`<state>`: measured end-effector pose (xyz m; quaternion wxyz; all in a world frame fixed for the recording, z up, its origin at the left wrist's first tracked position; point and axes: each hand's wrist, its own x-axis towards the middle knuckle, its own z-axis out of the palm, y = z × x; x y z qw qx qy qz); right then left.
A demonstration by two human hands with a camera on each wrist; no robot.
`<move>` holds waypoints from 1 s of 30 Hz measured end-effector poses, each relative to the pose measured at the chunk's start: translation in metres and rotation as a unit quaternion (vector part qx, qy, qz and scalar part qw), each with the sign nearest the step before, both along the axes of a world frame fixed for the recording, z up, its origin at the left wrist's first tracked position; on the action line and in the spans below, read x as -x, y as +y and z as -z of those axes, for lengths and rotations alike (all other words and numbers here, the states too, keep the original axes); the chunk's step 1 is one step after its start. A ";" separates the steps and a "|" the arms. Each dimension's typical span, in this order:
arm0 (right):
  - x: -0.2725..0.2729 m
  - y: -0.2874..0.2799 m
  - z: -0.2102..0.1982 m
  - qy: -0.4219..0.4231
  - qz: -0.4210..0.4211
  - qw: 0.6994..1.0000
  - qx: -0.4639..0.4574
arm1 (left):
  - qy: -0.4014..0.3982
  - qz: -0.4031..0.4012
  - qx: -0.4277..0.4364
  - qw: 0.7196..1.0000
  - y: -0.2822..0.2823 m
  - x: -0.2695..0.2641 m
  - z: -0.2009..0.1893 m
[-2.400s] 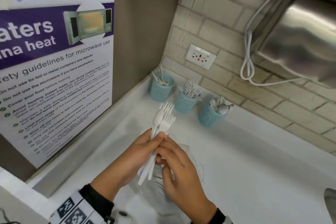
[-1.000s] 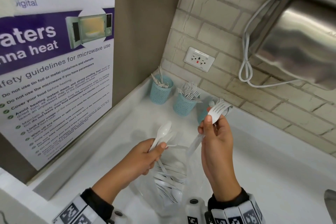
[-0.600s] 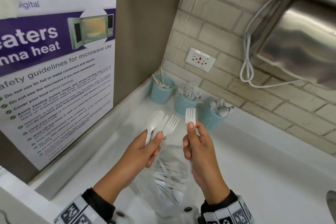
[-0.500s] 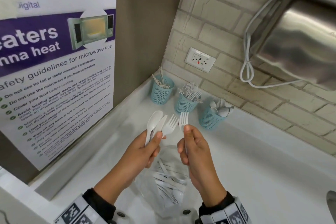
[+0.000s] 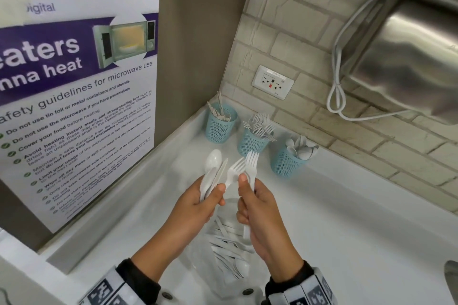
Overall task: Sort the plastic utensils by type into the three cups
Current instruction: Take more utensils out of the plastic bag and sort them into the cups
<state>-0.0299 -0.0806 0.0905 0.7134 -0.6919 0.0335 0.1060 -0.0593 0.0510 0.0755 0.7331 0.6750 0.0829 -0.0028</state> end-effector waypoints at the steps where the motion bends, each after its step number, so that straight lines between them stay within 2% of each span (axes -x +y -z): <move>1: 0.002 0.002 0.000 -0.003 -0.017 1.000 0.011 | -0.007 0.003 -0.005 1.000 -0.001 0.000 0.001; 4: 0.003 0.008 0.000 -0.006 -0.029 1.000 -0.010 | 0.003 0.010 -0.010 1.000 -0.004 0.001 0.007; 9: -0.009 0.008 0.004 0.015 0.026 0.997 -0.073 | 0.035 0.010 -0.022 0.999 -0.002 0.001 0.009; 11: -0.013 0.006 0.002 0.016 0.034 0.994 -0.106 | 0.042 0.005 0.001 0.999 -0.001 -0.001 0.009; 16: -0.035 -0.003 -0.004 0.023 0.028 0.999 -0.041 | 0.063 0.010 0.043 0.997 0.002 0.000 0.006; 19: -0.058 -0.009 -0.007 0.036 0.027 0.999 -0.026 | 0.064 0.013 0.032 0.997 0.003 -0.001 0.006; 23: -0.092 -0.023 -0.025 -0.041 0.060 0.995 -0.075 | 0.070 0.016 0.010 0.997 0.008 -0.002 0.011; 27: -0.137 -0.043 -0.051 -0.151 0.104 0.981 -0.065 | 0.073 0.021 0.026 0.997 0.012 -0.004 0.013; 30: -0.172 -0.056 -0.059 -0.199 0.145 0.969 -0.026 | 0.077 0.025 0.037 0.996 0.011 -0.006 0.012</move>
